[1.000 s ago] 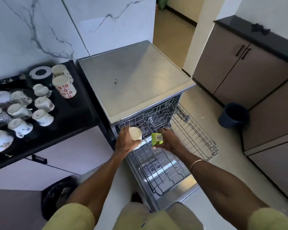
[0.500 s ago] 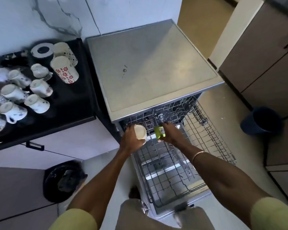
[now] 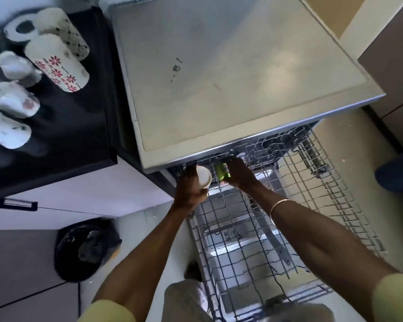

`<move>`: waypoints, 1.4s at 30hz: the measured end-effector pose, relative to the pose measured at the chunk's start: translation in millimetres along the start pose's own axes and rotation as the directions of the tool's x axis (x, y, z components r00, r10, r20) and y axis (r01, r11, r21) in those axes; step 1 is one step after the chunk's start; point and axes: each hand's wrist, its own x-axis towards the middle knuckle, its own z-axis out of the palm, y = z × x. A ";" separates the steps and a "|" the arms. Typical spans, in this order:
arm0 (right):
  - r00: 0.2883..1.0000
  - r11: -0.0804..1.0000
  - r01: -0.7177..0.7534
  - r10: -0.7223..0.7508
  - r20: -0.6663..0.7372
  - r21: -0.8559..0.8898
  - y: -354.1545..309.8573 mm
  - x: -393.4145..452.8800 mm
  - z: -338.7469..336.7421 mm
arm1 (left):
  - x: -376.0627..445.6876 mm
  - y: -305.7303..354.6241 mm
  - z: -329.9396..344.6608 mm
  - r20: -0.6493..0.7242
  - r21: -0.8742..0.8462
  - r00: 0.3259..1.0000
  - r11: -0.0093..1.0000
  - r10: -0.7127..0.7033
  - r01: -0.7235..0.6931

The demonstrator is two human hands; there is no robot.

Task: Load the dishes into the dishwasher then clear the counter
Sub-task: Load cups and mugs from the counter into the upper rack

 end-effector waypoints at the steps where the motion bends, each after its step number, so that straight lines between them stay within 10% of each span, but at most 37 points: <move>1: 1.000 1.000 0.006 -0.006 -0.014 0.002 1.4 6.5 5.9 | 4.4 0.8 1.5 0.011 0.056 1.000 0.998 0.026 -0.027; 17: 0.971 0.991 0.008 -0.040 0.236 0.134 20.3 53.7 23.6 | 28.6 -1.3 13.9 0.099 0.254 0.995 0.967 -0.004 -0.021; 34: 0.999 1.000 0.011 -0.010 -0.038 0.017 20.1 -1.2 7.7 | 6.5 2.8 -4.1 0.058 0.282 0.998 0.959 0.018 -0.033; 42: 0.992 0.994 -0.105 0.103 0.072 0.030 -32.8 -55.9 -51.0 | -36.5 13.8 -37.5 0.141 0.124 0.987 0.991 -0.071 0.053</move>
